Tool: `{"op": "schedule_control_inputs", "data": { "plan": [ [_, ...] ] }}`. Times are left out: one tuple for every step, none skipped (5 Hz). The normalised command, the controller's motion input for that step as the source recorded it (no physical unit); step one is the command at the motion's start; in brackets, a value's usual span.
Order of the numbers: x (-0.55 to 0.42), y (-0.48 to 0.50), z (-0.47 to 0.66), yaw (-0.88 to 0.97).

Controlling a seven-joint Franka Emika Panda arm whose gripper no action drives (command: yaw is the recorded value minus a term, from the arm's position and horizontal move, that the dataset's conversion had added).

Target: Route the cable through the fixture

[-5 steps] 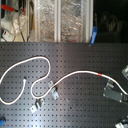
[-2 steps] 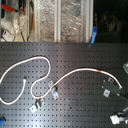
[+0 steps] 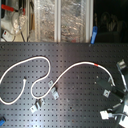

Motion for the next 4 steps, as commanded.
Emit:
{"op": "schedule_control_inputs", "data": {
  "plan": [
    [-0.164,-0.096,0.11,0.0],
    [-0.252,-0.214,0.12,-0.09],
    [-0.282,-0.173,0.11,0.0],
    [-0.261,-0.159,0.1,0.0]
  ]
}}
